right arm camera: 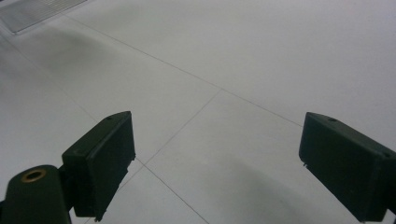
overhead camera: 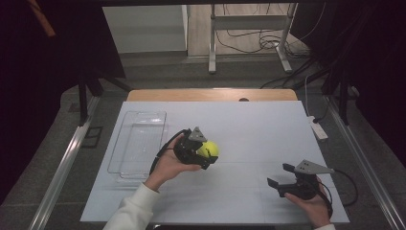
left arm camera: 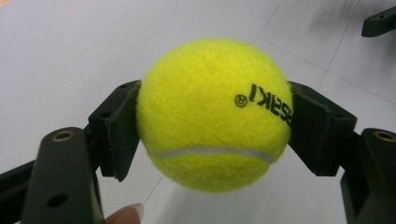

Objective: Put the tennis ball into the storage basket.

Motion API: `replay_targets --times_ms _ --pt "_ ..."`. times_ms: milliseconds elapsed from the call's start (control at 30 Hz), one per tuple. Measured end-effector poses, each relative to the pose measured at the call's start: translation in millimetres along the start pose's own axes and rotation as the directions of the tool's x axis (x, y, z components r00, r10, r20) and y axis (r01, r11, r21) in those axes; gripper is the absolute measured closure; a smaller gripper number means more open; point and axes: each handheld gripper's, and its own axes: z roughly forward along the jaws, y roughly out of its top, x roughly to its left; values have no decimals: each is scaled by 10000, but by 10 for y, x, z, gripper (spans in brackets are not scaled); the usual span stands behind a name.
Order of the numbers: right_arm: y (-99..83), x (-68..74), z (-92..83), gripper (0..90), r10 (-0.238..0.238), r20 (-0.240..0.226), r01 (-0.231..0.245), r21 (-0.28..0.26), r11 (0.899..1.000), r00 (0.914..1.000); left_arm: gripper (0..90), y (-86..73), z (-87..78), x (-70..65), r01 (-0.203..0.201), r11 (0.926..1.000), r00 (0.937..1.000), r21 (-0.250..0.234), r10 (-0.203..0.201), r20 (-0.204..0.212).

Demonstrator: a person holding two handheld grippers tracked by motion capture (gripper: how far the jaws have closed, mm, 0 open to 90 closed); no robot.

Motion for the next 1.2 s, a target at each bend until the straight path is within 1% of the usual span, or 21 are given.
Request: replay_targets --times_ms 333,467,633,1200 --pt "1 -1 -1 108 0 8 0 -2 10000 10000 260 -10 -27 26 3 9999 9999 -123 -5 -173" --pt "0 -2 2 108 -15 17 15 -1 10000 10000 260 -20 -51 53 145 9997 9997 -203 -149 -199" --pt "1 1 3 108 -8 18 8 8 10000 10000 260 -26 -80 77 101 9996 9996 -277 -109 -273" --pt "2 0 1 108 -14 28 14 -4 10000 10000 260 -62 -224 192 443 9965 9969 -716 -487 -621"
